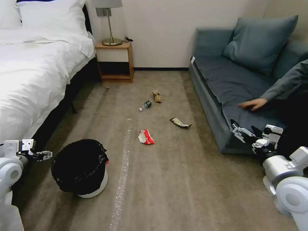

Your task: Pick up the trash bin, then pick up the garbage on the floor and place it into the trash bin.

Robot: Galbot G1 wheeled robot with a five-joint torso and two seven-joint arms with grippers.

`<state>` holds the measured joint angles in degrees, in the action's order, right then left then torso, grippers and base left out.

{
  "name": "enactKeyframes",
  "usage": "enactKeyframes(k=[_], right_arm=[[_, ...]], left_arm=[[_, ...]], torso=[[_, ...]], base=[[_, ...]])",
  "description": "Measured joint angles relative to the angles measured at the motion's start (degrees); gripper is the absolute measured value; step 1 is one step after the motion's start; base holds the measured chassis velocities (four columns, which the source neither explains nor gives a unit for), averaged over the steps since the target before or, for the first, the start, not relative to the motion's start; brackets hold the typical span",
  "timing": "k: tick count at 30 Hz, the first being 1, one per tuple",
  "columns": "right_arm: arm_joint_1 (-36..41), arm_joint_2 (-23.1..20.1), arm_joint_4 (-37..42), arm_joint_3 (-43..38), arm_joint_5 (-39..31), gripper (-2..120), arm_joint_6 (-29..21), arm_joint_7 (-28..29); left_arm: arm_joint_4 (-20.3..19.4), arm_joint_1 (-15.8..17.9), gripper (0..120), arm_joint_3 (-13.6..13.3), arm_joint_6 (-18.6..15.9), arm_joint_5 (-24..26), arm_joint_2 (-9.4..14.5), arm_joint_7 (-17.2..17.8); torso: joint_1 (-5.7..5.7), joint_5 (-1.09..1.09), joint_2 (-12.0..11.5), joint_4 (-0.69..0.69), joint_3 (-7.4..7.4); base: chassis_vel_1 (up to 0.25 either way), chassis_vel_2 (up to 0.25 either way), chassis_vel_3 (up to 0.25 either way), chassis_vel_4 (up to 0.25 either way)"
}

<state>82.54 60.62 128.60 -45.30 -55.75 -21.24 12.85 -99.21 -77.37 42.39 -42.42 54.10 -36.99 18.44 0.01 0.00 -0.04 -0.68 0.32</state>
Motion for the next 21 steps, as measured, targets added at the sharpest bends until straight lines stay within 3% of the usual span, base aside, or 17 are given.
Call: enactKeyframes(k=[4,10,13,21], right_arm=[[-0.8,-0.2,-1.1,1.2,0.8,100,0.6,-1.1],[-1.5,-0.7,-2.2,1.4,0.8,100,1.2,-2.7],[-1.7,-0.7,-2.5,1.6,0.8,100,1.4,-2.9],[-2.7,-0.8,-4.5,3.0,1.1,100,2.7,-3.6]], left_arm=[[0.6,0.8,100,-1.7,0.1,-2.5,-1.2,-1.8],[0.5,3.0,100,-4.7,0.2,-3.3,-1.5,-1.9],[0.6,3.2,100,-5.0,0.2,-3.3,-1.4,-2.0],[4.3,6.4,100,-8.1,0.2,-4.8,-1.6,-2.8]], torso=[[0.00,0.00,0.0,-0.02,0.00],[0.00,0.01,0.0,-0.03,0.00],[0.00,0.01,0.0,-0.03,0.00],[0.00,0.01,0.0,-0.02,0.00]], base=[[0.000,0.000,0.000,0.000],[0.000,0.000,0.000,0.000],[0.000,0.000,0.000,0.000],[0.000,0.000,0.000,0.000]])
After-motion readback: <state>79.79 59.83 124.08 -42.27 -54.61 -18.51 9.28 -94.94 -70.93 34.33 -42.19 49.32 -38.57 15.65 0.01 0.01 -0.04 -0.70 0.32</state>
